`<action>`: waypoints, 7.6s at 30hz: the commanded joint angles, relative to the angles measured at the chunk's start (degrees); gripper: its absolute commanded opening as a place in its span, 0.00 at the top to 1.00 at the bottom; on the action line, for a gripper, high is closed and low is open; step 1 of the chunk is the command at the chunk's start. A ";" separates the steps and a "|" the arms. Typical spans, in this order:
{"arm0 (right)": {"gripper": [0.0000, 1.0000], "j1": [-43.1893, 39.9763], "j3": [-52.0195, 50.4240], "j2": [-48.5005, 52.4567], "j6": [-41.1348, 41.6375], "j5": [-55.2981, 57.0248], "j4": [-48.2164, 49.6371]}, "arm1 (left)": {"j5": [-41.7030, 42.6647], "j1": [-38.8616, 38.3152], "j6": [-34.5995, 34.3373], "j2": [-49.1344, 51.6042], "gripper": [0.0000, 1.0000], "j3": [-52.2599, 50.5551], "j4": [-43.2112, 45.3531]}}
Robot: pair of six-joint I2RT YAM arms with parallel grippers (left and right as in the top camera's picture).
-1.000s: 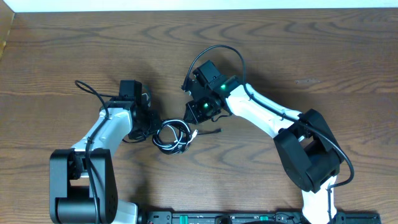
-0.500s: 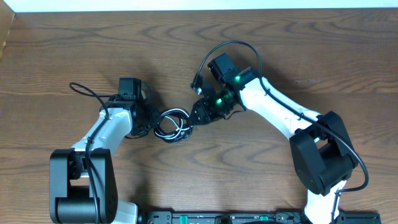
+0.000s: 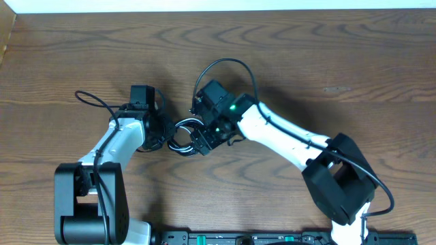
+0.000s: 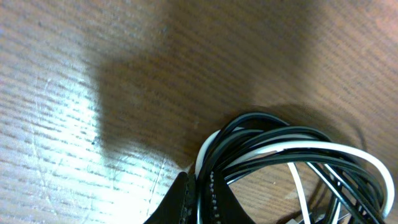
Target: Untangle cables
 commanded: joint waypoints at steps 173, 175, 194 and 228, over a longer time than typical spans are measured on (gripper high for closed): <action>0.23 -2.08 0.87 19.12 -2.08 34.36 28.04 | -2.78 13.49 5.81 -9.99 0.27 9.31 -10.27; 0.23 -2.03 0.87 19.12 -2.08 34.36 28.04 | -3.52 12.50 6.23 -7.28 0.32 9.51 -9.18; 0.21 -2.01 0.87 19.12 -2.10 34.36 28.17 | -6.14 7.78 8.98 5.03 0.35 9.51 1.22; 0.21 -1.92 0.87 19.12 -2.08 34.36 27.71 | -26.88 6.19 7.89 11.37 0.37 7.93 -1.42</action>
